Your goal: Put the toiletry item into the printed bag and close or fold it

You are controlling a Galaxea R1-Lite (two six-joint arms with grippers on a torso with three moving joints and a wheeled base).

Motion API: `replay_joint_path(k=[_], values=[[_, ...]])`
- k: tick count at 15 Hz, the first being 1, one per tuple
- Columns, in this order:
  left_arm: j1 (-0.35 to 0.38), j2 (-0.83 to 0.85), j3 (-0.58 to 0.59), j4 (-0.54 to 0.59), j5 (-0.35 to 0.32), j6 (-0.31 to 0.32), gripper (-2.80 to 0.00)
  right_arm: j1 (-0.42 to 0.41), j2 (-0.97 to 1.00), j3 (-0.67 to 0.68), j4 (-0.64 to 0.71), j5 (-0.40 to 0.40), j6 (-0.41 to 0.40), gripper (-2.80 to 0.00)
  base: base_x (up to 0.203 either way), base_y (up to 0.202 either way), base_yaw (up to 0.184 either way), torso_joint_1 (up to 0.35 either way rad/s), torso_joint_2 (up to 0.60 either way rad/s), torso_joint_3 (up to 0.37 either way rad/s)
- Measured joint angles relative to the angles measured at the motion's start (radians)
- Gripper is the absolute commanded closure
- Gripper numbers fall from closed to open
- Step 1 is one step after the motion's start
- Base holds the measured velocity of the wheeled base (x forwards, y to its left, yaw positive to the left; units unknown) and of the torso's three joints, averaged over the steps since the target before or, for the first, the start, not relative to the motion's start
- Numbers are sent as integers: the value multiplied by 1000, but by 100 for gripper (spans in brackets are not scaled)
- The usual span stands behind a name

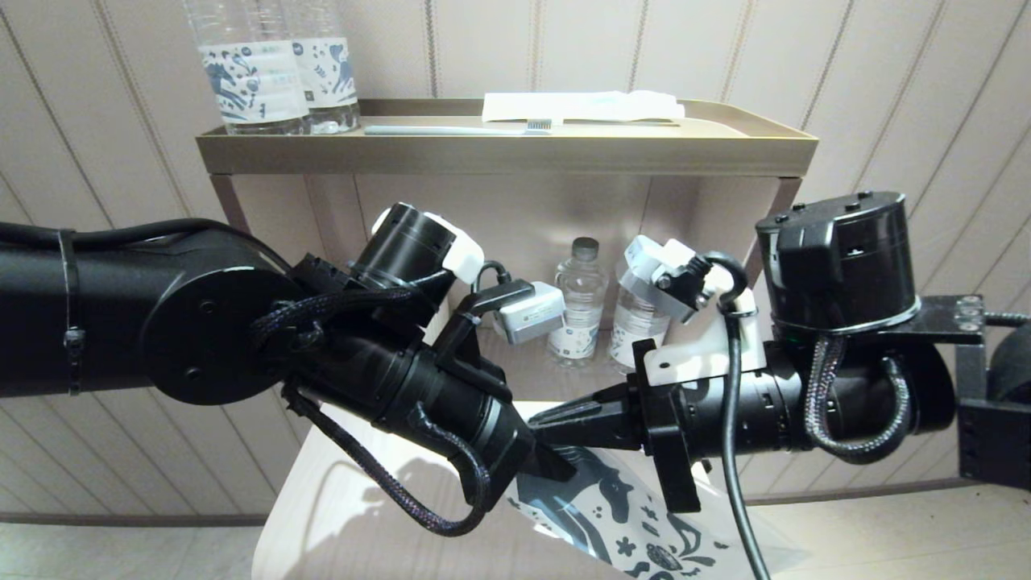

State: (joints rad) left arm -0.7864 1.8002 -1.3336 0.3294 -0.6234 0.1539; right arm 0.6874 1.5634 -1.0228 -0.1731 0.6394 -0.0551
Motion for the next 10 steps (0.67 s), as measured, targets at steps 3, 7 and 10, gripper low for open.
replay_joint_path(k=[3,7,10], values=[[0,-3,2,3,-38,1,0,-2,-5,-14,17,3,0,0,0,0,0,0,0,0],[-1,-16,28,0,-104,16,0,0,-26,-48,48,50,0,0,0,0,0,0,0,0],[0,-14,33,3,-107,35,0,-2,-20,-57,50,62,0,0,0,0,0,0,0,0]])
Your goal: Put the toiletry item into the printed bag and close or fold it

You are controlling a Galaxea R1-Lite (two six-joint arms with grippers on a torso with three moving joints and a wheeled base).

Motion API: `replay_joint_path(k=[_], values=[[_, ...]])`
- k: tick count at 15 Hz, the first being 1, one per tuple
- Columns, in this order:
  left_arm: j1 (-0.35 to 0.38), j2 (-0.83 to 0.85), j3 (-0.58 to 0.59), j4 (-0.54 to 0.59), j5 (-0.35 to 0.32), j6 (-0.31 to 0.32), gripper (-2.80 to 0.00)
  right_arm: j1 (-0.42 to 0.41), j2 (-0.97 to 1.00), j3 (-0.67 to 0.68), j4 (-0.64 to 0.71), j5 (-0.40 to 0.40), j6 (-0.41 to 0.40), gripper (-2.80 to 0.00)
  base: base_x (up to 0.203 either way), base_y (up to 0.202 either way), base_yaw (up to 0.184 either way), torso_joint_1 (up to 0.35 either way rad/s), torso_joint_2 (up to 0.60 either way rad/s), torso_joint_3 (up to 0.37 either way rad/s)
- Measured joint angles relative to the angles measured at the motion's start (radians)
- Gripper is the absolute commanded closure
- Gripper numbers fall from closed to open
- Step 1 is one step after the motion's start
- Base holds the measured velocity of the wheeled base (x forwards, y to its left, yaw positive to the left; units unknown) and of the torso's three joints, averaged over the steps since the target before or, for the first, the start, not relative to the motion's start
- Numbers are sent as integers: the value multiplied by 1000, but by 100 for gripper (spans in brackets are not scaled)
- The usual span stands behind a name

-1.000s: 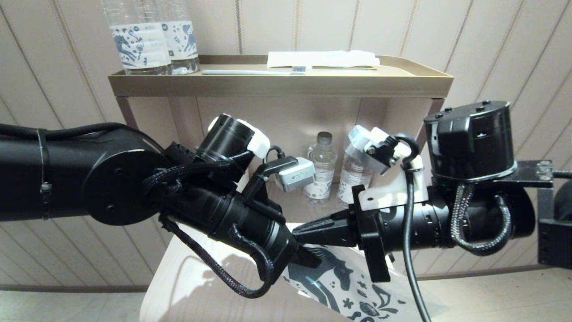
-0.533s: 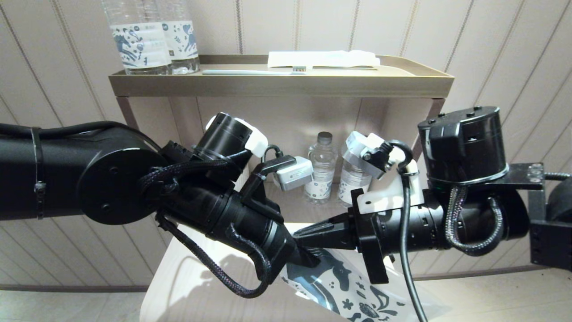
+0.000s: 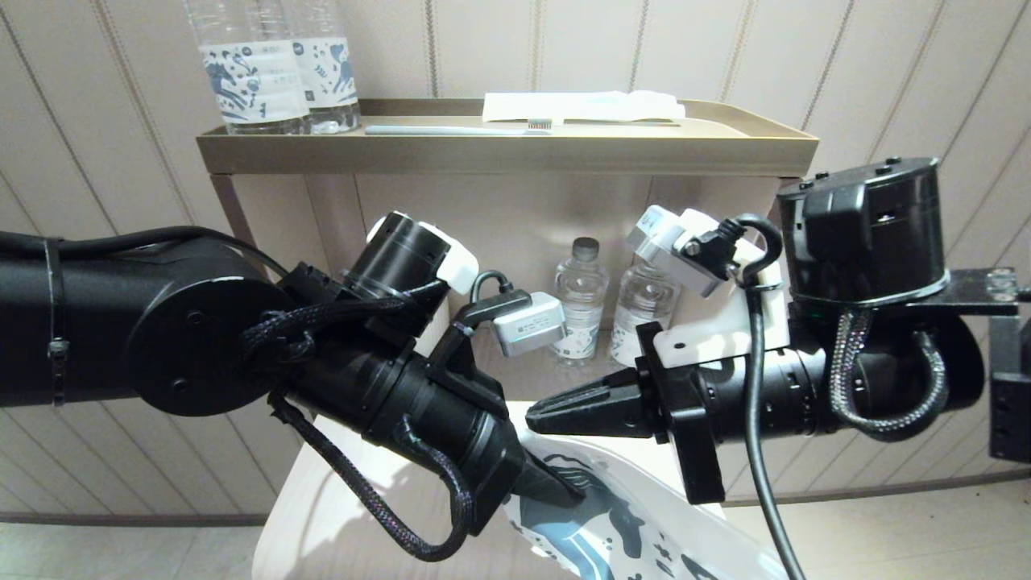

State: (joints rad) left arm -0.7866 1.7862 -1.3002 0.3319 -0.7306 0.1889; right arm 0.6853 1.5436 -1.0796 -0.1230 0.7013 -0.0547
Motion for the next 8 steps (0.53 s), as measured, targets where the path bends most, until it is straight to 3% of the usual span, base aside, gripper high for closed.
replay_joint_path(k=[5,6,8], values=[[0,1,2,-4,-5,1,0,-3,11,1,0,18,0,0,0,0,0,0,0,0],[0,1,2,-4,-5,0,0,-2,13,4,-1,22,0,-280,0,0,0,0,0,0],[1,1,3,-5,-5,0,0,-2,16,5,-1,26,0,-280,0,0,0,0,0,0]])
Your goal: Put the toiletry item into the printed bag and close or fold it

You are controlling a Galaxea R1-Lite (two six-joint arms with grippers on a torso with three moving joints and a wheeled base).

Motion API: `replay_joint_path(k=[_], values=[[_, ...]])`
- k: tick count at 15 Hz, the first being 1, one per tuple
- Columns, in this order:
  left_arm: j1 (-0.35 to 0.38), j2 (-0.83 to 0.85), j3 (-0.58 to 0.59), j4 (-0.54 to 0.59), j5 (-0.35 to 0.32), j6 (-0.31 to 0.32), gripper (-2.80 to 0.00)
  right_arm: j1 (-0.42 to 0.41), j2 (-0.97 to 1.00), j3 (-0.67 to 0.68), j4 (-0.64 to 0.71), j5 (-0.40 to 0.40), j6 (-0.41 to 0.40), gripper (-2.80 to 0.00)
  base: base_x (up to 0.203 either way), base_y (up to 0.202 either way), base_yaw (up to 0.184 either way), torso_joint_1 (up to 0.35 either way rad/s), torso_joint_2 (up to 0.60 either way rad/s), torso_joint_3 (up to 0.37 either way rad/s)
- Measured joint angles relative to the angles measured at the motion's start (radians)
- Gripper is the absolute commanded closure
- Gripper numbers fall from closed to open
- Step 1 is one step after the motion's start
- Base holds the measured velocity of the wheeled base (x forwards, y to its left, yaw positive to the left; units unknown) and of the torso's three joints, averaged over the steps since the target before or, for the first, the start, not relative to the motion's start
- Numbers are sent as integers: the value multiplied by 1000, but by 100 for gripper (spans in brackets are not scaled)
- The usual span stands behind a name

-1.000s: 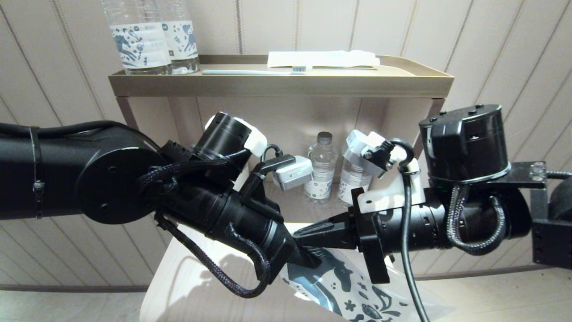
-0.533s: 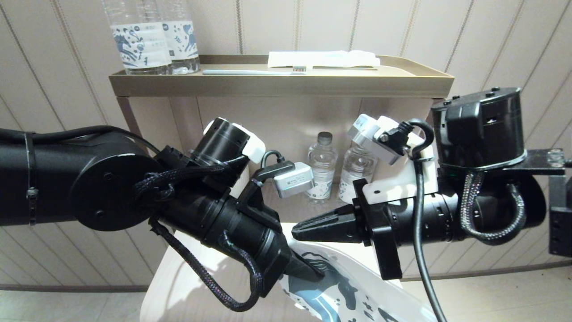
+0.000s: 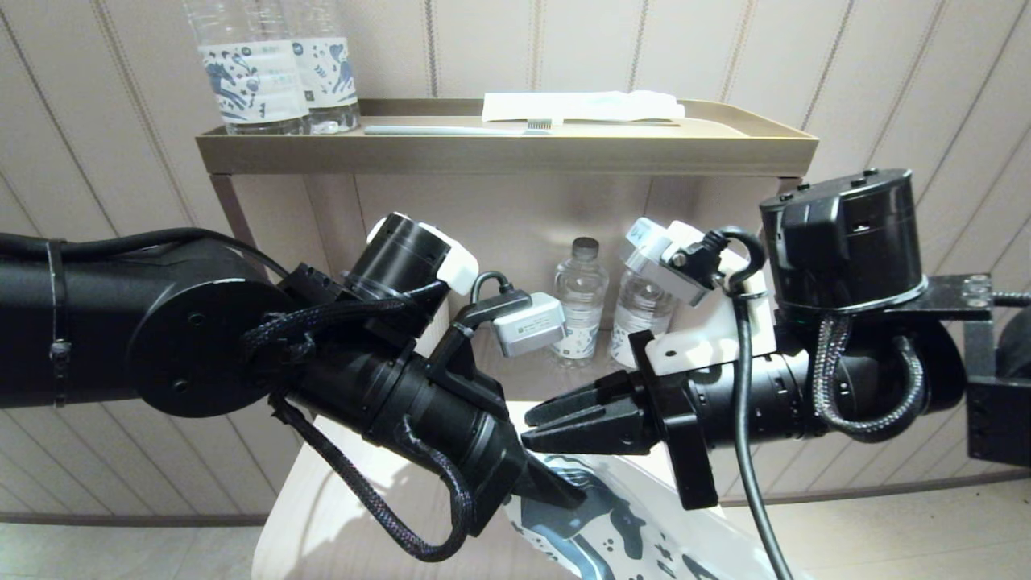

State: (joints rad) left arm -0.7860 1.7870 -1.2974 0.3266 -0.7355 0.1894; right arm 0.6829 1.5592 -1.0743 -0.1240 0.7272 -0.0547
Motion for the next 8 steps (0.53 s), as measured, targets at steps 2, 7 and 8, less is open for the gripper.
replay_joint_path(k=[2,7,8], values=[[1,1,0,0,0,1,0,-1,2,0,1,0,1,-280,0,0,0,0,0,0],[10,3,-2,0,1,1,0,-1,11,2,1,0,1,-280,0,0,0,0,0,0],[13,3,-2,0,1,1,0,-2,12,4,1,0,0,-280,0,0,0,0,0,0]])
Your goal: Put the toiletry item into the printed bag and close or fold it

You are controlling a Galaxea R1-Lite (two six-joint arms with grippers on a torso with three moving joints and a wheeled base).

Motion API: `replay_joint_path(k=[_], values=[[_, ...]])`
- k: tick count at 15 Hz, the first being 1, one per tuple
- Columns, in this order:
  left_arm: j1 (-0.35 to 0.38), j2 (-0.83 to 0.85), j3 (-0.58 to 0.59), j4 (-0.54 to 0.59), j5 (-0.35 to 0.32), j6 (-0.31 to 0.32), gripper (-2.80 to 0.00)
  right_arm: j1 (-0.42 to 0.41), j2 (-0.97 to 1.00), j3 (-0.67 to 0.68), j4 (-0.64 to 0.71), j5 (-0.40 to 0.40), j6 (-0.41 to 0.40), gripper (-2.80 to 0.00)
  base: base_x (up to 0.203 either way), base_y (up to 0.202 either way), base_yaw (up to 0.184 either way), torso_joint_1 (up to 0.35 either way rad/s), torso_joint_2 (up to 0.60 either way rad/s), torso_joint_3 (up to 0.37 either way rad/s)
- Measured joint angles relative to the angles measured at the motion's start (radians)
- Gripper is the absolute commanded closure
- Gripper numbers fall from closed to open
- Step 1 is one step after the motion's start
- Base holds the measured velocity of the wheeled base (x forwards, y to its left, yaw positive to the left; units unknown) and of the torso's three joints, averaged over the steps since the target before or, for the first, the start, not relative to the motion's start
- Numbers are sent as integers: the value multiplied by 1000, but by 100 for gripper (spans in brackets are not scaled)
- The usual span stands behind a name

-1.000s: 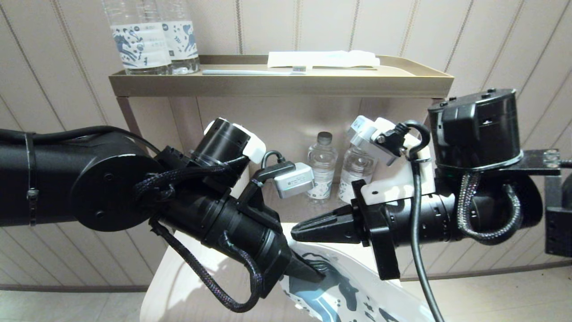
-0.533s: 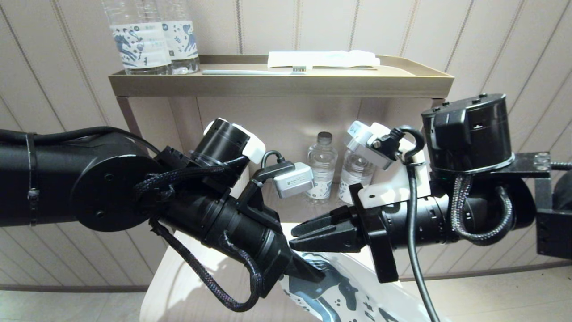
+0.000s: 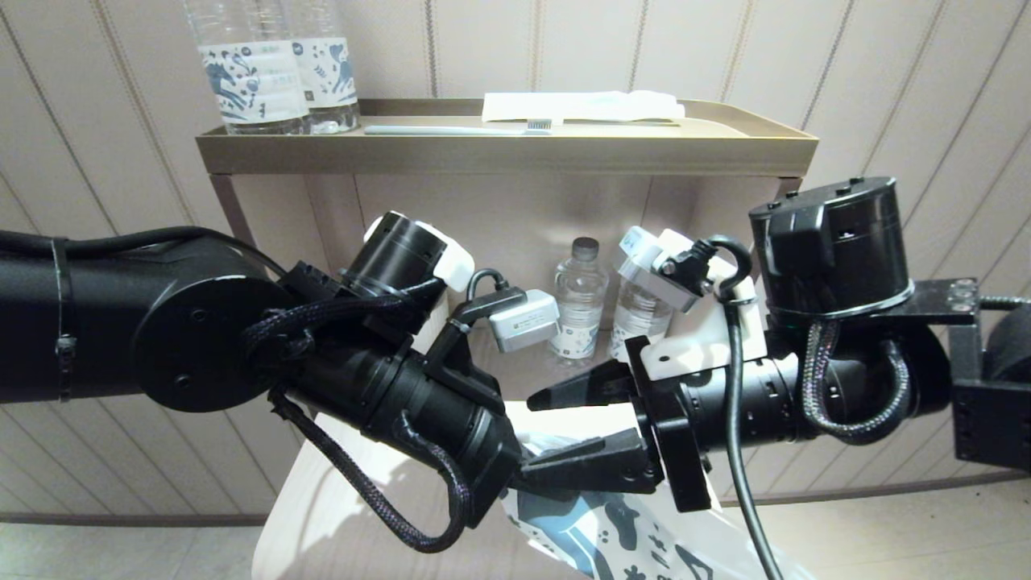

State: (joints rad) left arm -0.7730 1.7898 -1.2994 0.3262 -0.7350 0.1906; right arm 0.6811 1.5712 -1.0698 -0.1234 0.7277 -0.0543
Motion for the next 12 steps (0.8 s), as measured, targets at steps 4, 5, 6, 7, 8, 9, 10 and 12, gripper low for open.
replay_joint_path(k=[4,5,6,7,8,9,10,12], values=[[1,0,1,0,0,0,0,-24,4,0,0,55,0,-280,0,0,0,0,0,0],[1,1,1,0,-1,0,0,-29,5,0,0,62,0,-280,0,0,0,0,0,0],[1,2,2,0,-1,0,0,-30,5,-1,0,63,0,-280,0,0,0,0,0,0],[1,3,2,0,0,0,0,-32,5,0,0,65,0,-280,0,0,0,0,0,0],[3,4,2,0,-1,0,0,-31,6,4,0,71,0,-280,0,0,0,0,0,0],[5,4,2,0,0,0,0,-29,6,7,0,81,0,-280,0,0,0,0,0,0],[7,5,2,0,-1,0,0,-28,7,9,-1,87,1,-280,0,0,0,0,0,0],[8,8,2,-1,-2,0,0,-27,9,13,-1,89,1,-280,0,0,0,0,0,0]])
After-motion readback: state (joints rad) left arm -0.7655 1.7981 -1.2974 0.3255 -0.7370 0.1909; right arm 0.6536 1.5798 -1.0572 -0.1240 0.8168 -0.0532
